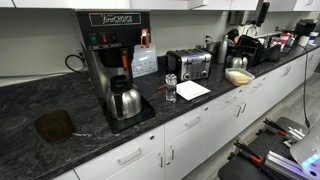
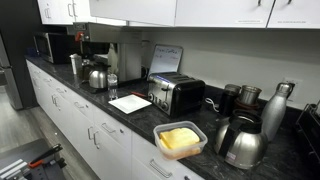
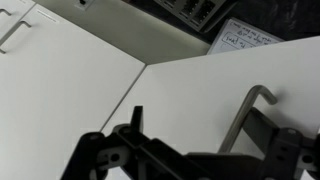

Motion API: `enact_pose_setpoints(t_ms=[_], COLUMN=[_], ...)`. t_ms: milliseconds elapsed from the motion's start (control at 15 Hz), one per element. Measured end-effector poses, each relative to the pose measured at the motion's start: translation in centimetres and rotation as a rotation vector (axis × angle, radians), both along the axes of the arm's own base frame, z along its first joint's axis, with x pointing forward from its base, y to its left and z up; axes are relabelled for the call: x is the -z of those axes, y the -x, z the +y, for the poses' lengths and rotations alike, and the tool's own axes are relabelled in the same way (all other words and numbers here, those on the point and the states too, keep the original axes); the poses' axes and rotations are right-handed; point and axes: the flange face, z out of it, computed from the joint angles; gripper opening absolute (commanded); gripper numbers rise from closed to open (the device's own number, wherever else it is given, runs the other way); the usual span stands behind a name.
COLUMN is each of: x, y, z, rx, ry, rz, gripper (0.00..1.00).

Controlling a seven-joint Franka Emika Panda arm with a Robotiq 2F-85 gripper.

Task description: Open the right cupboard door above the coffee machine

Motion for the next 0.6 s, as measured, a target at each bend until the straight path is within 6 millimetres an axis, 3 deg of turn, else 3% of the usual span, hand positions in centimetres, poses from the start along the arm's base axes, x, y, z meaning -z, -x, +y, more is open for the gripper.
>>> enact_pose_setpoints(t_ms=[600], x=[-0.62], y=[0.39], z=[0.39], rx=[0.032], ry=[0.019], rz=[-0.003], gripper=[1.0])
